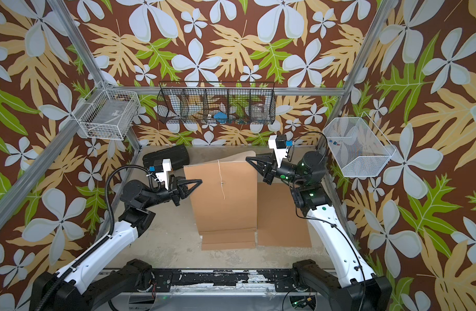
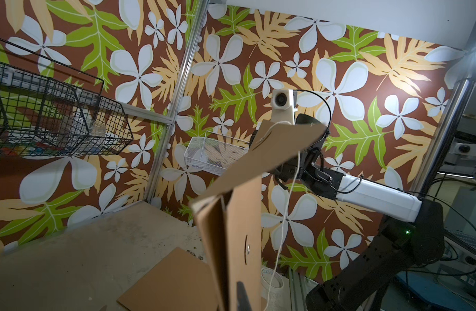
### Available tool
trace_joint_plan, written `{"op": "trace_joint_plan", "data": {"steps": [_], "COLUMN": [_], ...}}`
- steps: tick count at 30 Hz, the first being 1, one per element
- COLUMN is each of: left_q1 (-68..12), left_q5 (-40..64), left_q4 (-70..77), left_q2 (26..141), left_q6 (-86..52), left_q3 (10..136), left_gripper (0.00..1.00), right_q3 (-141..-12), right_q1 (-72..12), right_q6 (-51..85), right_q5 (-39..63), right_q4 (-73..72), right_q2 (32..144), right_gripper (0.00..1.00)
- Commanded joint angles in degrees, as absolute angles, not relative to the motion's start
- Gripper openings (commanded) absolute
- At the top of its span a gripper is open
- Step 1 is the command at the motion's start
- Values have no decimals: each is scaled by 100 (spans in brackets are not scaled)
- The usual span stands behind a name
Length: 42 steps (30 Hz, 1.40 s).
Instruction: Open the file bag
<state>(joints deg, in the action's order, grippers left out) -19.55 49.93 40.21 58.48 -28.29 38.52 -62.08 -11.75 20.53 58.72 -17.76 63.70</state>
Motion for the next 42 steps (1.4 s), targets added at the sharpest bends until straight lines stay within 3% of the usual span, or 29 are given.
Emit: {"op": "trace_joint_plan", "data": {"steps": [1,9,15,22,29,36,42], "left_q1": [-1945,-1945,-1946,-1945,-1944,-1942,-1947], "left_q5": [4857,4784,4736,4708,4821,4904,4829], "left_q4": [4006,4574,4949,5214,5677,5940,5944], "left_q2": [5819,5821,5796,5885,6199,6346,6293], "left_q6": [-2681,-3041,-3278,-3407,-3729,-3920,-3924], "left_q3": [3867,3753,3813,4131,4315,4302,4311], "left_gripper": [0,1,21,27,26,1,0], "right_q3": [-6214,-6188,-6181,-6118,-6117,-6117,-6100], "right_q1": [-1178,-1178,-1178,-1178,-1173,-1176,-1178], "right_q6": [1987,1857,1758,1780,1802,1768,1679], "right_q5": [5950,5946,5889,5862,5871,5889,5832], "right_q4": [-1851,-1751,-1676,-1722,-1722,-1707,-1625], "right_q2": [6338,6319,6311,6308,6297,6310,6328], "right_gripper": [4,0,0,0,0,0,0]}}
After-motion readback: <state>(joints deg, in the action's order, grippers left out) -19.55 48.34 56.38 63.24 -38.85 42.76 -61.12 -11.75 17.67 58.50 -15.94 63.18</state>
